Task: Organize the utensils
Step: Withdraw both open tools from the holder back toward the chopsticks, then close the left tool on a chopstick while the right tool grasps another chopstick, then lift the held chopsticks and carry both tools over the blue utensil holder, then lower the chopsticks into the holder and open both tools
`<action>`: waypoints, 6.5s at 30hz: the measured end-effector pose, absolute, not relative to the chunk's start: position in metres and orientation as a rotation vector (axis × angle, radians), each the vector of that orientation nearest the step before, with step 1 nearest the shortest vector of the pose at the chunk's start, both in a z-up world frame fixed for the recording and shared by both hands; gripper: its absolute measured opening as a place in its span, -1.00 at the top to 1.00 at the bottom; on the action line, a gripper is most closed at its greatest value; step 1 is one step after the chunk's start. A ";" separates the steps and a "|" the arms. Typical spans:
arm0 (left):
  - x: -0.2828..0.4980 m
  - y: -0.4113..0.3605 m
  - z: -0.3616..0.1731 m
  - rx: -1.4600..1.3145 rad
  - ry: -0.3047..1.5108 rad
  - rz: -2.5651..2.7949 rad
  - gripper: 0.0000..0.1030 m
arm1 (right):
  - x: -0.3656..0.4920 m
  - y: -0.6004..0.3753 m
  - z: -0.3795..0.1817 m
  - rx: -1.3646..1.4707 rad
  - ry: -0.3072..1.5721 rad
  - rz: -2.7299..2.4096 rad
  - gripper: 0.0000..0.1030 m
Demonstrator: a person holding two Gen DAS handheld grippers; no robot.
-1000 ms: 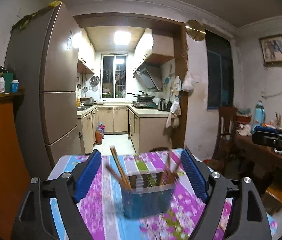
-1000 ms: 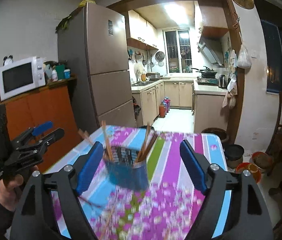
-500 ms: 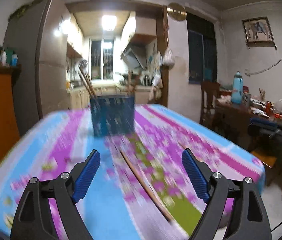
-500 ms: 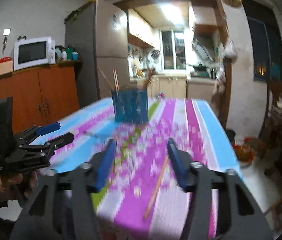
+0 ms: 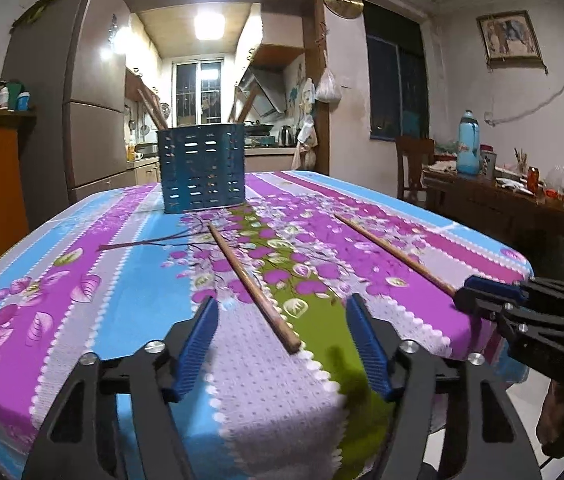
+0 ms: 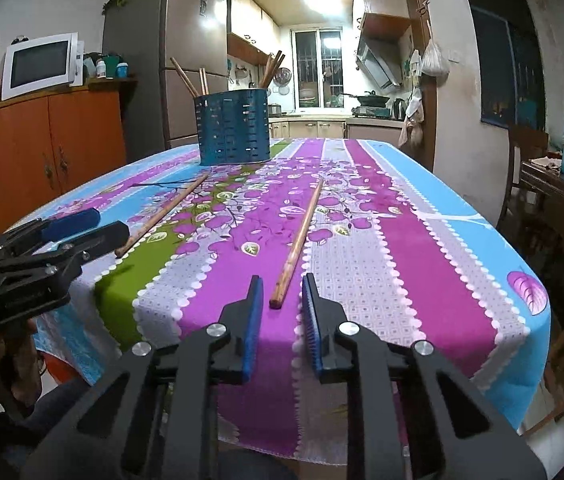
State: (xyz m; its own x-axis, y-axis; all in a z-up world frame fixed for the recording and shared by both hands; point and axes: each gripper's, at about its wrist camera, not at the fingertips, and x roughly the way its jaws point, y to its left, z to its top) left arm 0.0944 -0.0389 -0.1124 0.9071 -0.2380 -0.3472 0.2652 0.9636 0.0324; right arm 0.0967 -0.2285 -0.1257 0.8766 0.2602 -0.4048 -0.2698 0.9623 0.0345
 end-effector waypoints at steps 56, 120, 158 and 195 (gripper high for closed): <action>0.090 -0.033 -0.132 0.117 0.326 -0.206 0.84 | 0.092 -0.218 -0.131 -0.013 0.339 0.229 0.87; 0.180 0.028 0.107 0.057 0.253 -0.174 0.85 | 0.219 -0.179 0.130 -0.033 0.298 0.492 0.90; 0.314 0.022 0.225 0.053 0.144 -0.159 0.85 | 0.355 -0.160 0.245 -0.005 0.208 0.470 0.90; 0.424 0.047 0.168 0.006 0.223 -0.141 0.22 | 0.443 -0.134 0.182 0.004 0.365 0.471 0.79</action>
State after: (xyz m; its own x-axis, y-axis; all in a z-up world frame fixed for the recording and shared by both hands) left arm 0.4242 0.0467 0.1684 0.9655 -0.1384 -0.2206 0.1398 0.9901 -0.0094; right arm 0.4434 -0.1341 0.1821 0.8279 0.4439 -0.3429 -0.4425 0.8925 0.0869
